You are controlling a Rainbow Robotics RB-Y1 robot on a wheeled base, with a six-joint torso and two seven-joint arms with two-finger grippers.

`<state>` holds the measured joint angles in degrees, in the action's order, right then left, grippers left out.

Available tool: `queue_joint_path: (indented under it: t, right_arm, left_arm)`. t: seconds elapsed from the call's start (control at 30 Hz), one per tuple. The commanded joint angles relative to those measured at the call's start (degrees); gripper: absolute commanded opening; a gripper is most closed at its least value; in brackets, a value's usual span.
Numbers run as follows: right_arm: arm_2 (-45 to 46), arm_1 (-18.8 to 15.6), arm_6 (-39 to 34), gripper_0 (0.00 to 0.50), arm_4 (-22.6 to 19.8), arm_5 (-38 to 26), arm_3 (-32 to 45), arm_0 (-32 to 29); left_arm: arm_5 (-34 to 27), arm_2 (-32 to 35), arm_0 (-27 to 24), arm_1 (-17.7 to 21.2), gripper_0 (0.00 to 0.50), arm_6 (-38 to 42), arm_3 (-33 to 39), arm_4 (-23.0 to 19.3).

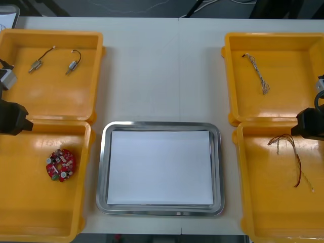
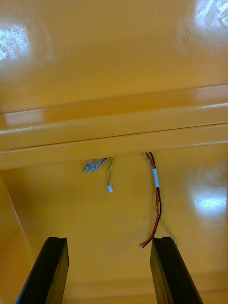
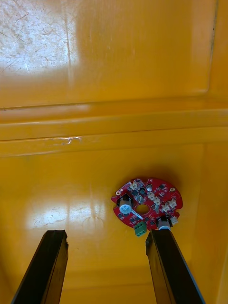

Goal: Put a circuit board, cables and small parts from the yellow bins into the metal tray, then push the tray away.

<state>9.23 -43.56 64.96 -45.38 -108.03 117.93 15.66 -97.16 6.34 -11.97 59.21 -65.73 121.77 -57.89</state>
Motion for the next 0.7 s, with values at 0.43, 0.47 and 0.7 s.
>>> queue_joint_path:
  t: [0.43, 0.47, 0.7]
  right_arm:
    - [1.76, 0.58, 2.19, 0.5, 0.47, 0.36, 0.37, -0.81]
    - [1.76, 0.58, 2.19, 0.5, 0.47, 0.36, 0.37, -0.81]
    - [1.76, 0.58, 2.19, 0.5, 0.47, 0.36, 0.37, -0.81]
  left_arm:
    - [-0.4, 1.93, 0.81, 2.58, 0.5, -5.19, 1.37, 0.33]
    - [-0.4, 1.93, 0.81, 2.58, 0.5, -5.19, 1.37, 0.33]
    - [-0.4, 1.93, 0.81, 2.58, 0.5, -5.19, 1.37, 0.33]
